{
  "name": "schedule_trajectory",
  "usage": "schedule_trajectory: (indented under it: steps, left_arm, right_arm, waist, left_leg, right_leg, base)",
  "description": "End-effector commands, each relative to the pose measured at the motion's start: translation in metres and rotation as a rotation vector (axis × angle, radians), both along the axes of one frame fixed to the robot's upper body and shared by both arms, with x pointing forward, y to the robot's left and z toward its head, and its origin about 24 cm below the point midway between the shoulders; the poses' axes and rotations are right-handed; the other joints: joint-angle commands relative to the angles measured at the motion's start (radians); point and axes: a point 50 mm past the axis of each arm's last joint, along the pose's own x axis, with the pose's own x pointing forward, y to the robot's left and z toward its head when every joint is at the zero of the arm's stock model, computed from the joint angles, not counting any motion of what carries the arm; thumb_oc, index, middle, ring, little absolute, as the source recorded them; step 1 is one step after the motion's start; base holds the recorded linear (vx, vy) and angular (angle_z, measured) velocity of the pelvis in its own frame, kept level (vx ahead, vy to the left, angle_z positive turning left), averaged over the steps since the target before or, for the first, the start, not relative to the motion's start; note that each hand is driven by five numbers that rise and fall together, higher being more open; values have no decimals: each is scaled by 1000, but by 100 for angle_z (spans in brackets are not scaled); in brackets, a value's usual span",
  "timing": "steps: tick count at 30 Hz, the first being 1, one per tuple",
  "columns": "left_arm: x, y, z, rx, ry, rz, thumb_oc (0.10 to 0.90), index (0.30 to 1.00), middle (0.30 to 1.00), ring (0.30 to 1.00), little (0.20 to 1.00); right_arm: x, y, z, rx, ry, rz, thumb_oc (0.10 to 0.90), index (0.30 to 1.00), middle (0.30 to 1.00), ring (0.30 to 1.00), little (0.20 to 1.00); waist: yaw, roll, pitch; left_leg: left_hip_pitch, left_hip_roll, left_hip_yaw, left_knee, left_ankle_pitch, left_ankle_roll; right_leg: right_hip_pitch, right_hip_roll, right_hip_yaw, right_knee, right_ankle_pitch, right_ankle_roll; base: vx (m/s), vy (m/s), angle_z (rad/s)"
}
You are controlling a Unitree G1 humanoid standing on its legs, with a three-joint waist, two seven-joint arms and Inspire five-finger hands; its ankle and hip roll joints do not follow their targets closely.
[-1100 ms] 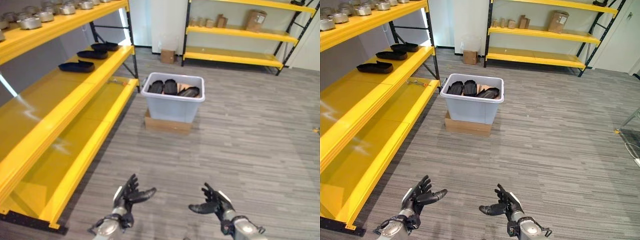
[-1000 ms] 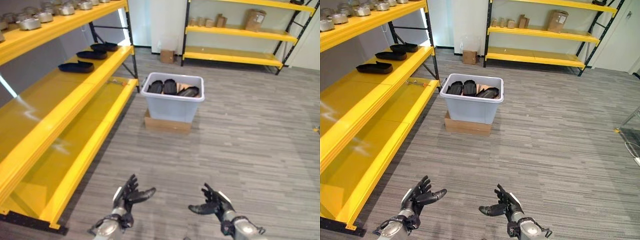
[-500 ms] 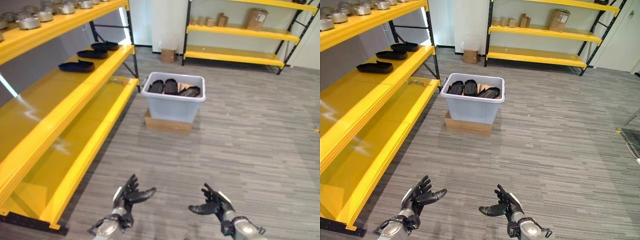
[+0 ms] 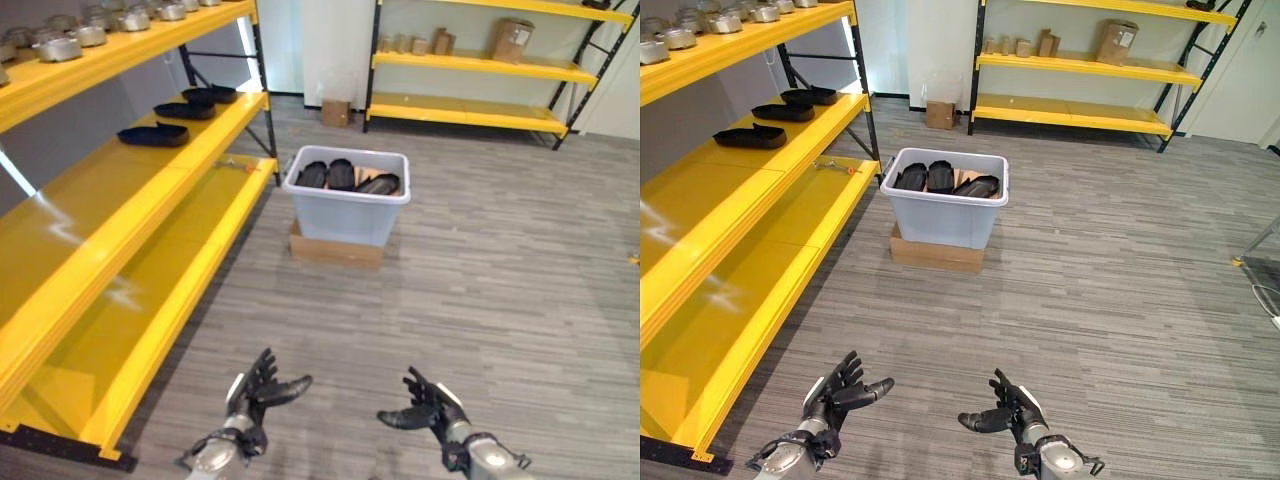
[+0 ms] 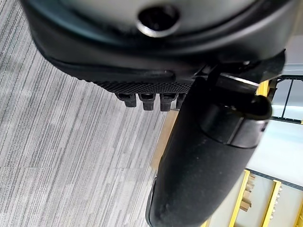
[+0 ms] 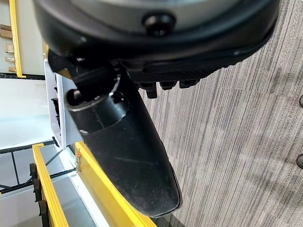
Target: Move parts from the plastic box to the shelf.
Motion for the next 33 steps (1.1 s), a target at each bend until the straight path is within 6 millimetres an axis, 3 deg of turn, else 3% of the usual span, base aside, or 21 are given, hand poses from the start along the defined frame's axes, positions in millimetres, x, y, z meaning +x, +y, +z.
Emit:
schedule_trajectory:
  steps: [1,8,13,17,19,21,24,25,28,33]
  left_arm:
    - [32,-2,21,16,-161,-33,900,1000,1000,1000,1000]
    - [33,0,23,12,-170,-15,900,1000,1000,1000,1000]
    - [37,2,26,17,-185,-15,900,1000,1000,1000,1000]
    - [43,3,32,28,-214,-21,900,1000,1000,1000,1000]
    - [43,3,32,32,-216,-27,900,1000,1000,1000,1000]
    - [45,1,35,46,-225,-53,900,1000,1000,1000,1000]
    - [45,1,36,54,-228,-68,900,1000,1000,1000,1000]
    - [43,2,35,56,-221,-67,900,1000,1000,1000,1000]
    - [43,4,35,38,-222,-43,900,1000,1000,1000,1000]
    - [46,2,35,38,-230,-43,900,1000,1000,1000,1000]
  right_arm:
    - [31,2,27,29,-190,4,900,1000,1000,1000,1000]
    - [36,1,29,33,-206,-10,900,1000,1000,1000,1000]
    - [42,2,34,30,-230,3,900,1000,1000,1000,1000]
    - [47,-1,40,24,-259,-1,900,1000,1000,1000,1000]
    - [47,-1,40,22,-264,0,900,1000,1000,1000,1000]
    - [47,0,41,13,-270,12,900,1000,1000,1000,1000]
    - [48,0,43,15,-276,13,900,1000,1000,1000,1000]
    - [48,-1,42,12,-272,9,900,1000,1000,1000,1000]
    - [51,1,43,21,-273,10,900,1000,1000,1000,1000]
    - [51,2,45,23,-285,20,900,1000,1000,1000,1000]
  waist:
    - [-7,-5,-51]
    - [-2,-11,-37]
    - [3,-15,-14]
    - [1,-11,20]
    - [-3,-9,37]
    - [-12,8,69]
    - [-11,18,75]
    - [-11,18,66]
    - [-28,14,67]
    - [-46,6,64]
  left_leg:
    - [12,73,-45,-4,-42,-68]
    - [19,62,-49,-3,-43,-54]
    - [-22,49,-59,65,-72,-38]
    - [-62,23,-73,147,-114,-9]
    - [-69,12,-78,175,-129,2]
    - [-56,1,-76,176,-135,24]
    - [-34,0,-65,166,-142,28]
    - [0,-11,-50,151,-157,28]
    - [52,-25,-70,113,-176,16]
    - [110,-23,-83,91,-203,-4]
  right_leg:
    - [28,-103,22,8,-70,111]
    - [30,-115,19,22,-64,116]
    - [-8,-138,8,103,-83,122]
    - [-74,-167,6,250,-103,137]
    - [-120,-183,14,349,-74,147]
    - [-214,-198,13,544,2,149]
    - [-252,-211,-28,597,-6,147]
    - [-273,-232,-85,529,-7,145]
    - [-317,-182,-58,295,19,154]
    - [-316,-162,-60,172,70,167]
  base:
    - [14,36,0]
    - [2,46,0]
    - [-34,86,3]
    - [-23,135,7]
    - [-10,120,12]
    - [-6,203,12]
    - [101,131,12]
    - [325,78,-22]
    - [276,-40,-23]
    - [229,-80,6]
